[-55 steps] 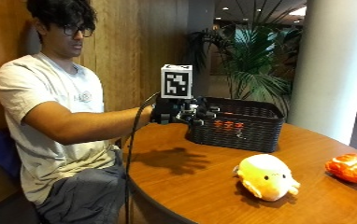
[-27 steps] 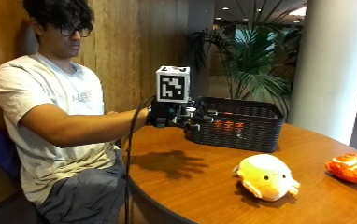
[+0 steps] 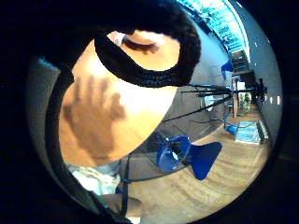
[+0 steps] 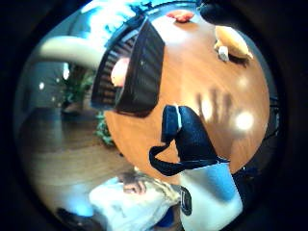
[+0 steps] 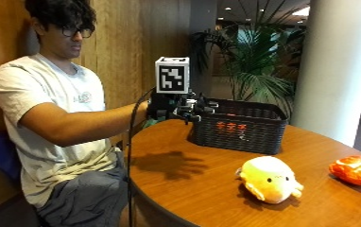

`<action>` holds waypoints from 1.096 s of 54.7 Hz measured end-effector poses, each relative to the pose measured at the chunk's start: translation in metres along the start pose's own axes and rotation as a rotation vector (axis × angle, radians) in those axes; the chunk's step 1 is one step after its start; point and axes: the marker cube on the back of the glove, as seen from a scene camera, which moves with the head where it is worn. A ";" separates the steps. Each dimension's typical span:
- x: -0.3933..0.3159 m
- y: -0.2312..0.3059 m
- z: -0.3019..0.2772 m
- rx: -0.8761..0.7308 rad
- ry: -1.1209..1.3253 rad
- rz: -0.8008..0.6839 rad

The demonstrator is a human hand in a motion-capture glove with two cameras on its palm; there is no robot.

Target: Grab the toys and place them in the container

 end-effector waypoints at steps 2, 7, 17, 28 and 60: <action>0.000 0.000 0.000 0.000 -0.004 0.001; -0.001 0.001 -0.002 0.001 -0.008 -0.011; -0.001 0.002 -0.011 0.026 0.008 0.004; -0.002 0.003 -0.017 0.035 0.010 -0.007; -0.003 0.001 -0.016 0.032 0.061 0.012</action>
